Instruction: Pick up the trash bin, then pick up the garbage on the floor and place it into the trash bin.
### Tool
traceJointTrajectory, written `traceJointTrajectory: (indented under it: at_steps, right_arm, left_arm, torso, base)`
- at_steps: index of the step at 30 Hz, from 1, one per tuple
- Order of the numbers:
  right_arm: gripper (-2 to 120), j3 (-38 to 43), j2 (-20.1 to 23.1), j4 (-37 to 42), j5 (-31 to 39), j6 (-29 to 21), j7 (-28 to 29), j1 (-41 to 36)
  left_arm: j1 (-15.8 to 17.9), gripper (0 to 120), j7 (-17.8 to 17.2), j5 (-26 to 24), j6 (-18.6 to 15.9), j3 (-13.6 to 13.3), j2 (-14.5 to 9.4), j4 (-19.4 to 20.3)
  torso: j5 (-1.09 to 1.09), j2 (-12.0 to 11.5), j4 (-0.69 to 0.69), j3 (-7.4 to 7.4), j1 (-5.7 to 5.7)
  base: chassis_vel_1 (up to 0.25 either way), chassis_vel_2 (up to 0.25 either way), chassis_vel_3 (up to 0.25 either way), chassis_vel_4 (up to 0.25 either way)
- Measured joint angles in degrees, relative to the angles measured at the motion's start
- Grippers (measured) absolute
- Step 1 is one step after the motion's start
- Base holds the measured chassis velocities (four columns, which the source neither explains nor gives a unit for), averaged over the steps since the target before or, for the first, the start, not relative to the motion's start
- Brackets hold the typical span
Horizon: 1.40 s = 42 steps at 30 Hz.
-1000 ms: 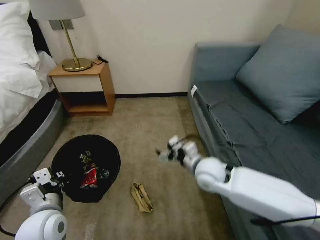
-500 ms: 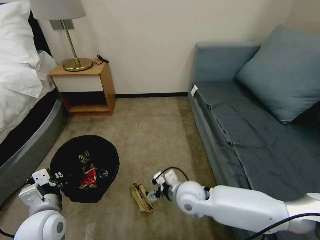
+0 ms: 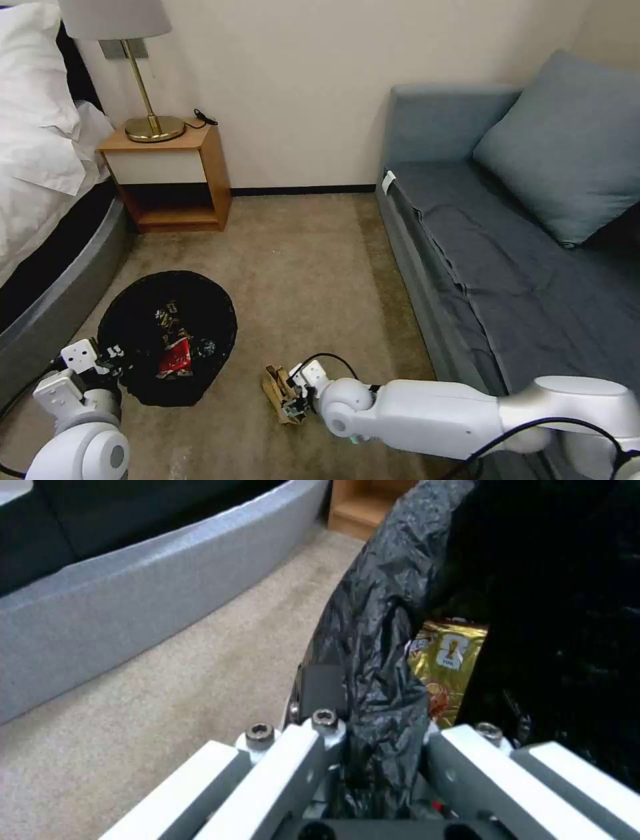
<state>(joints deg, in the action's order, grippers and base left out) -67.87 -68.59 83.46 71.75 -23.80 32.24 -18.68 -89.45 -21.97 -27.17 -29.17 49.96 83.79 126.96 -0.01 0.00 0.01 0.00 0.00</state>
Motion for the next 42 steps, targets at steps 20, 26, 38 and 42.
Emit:
traceJointTrajectory:
  at_steps: [20,26,38,42]
  right_arm:
    - [55,-2.2,-3.4,-9.9,-6.1,4.3,-4.0,-2.9]
    - [37,-2.3,-3.2,-10.2,-6.9,4.9,-4.3,-3.1]
    - [0,-2.2,-1.6,-9.7,-9.2,6.1,-4.9,-3.3]
    - [0,-2.2,-1.1,-9.2,-9.5,6.5,-4.9,-3.1]
  left_arm:
    - [0.3,2,0.1,0.0,0.4,-0.2,-0.2,-1.1]
    - [0.3,2,0.1,0.0,0.4,0.0,-0.2,-1.3]
    - [0.6,2,0.1,0.2,0.4,-0.3,-0.2,-1.5]
    - [0.7,2,0.1,0.3,0.4,-0.4,-0.2,-1.6]
  torso:
    - [0.01,0.0,-0.01,0.0,0.0]
    - [0.01,0.0,0.0,0.0,0.0]
    - [0.01,0.0,-0.01,0.0,0.0]
    - [0.01,0.0,0.0,0.0,0.0]
  base:
    - [0.0,0.0,0.0,0.0]
    - [0.0,0.0,0.0,0.0]
    - [0.0,0.0,0.0,0.0]
    - [0.0,0.0,0.0,0.0]
